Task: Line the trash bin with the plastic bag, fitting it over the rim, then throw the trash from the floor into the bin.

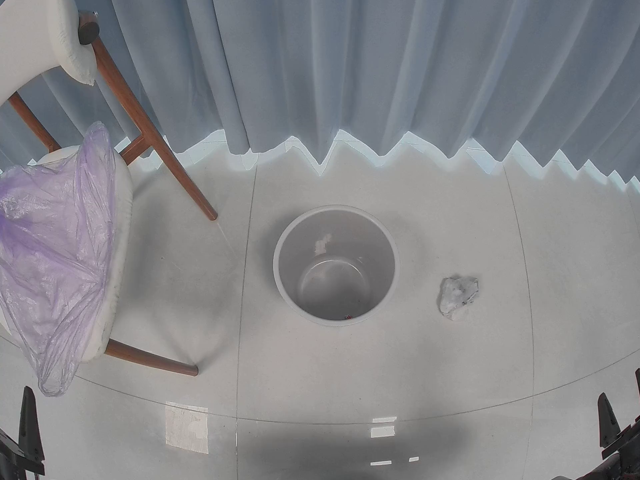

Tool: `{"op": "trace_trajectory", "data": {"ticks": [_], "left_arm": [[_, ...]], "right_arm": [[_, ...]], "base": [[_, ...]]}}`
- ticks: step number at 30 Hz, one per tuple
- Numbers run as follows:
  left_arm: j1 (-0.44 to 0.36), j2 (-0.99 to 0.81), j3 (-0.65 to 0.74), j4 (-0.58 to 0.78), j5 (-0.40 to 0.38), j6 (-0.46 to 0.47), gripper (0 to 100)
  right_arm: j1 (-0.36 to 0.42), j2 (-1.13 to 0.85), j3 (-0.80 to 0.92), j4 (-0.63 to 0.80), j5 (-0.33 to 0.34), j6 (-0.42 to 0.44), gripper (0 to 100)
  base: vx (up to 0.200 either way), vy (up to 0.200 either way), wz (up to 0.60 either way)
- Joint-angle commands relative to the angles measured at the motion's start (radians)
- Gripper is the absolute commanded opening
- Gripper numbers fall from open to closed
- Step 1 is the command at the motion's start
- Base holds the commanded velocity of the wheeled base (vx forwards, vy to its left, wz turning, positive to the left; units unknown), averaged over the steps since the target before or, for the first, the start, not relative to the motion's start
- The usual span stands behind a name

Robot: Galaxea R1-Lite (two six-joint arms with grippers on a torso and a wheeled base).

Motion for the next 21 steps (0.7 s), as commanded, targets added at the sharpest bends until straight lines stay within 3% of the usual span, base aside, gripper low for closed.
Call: {"op": "trace_trajectory", "data": {"ticks": [1,5,8,10,21], "left_arm": [[-0.01,0.168,-0.24,0.219,-0.043,0.004,100],[-0.044,0.332,-0.375,0.332,-0.045,0.01,100],[-0.054,0.397,-0.409,0.343,-0.045,0.01,100],[-0.056,0.591,-0.492,0.335,-0.046,0.002,100],[-0.051,0.914,-0.581,0.331,-0.043,0.051,100]], "right_arm": [[0.0,-0.017,0.018,0.0,-0.001,0.0,100],[0.0,-0.017,0.018,0.0,0.001,0.0,100],[0.0,-0.017,0.018,0.0,0.001,0.0,100],[0.0,-0.017,0.018,0.0,0.001,0.0,100],[0.0,-0.017,0.018,0.0,0.001,0.0,100]], "base": [[0.0,0.0,0.0],[0.0,0.0,0.0],[0.0,0.0,0.0],[0.0,0.0,0.0],[0.0,0.0,0.0]]}}
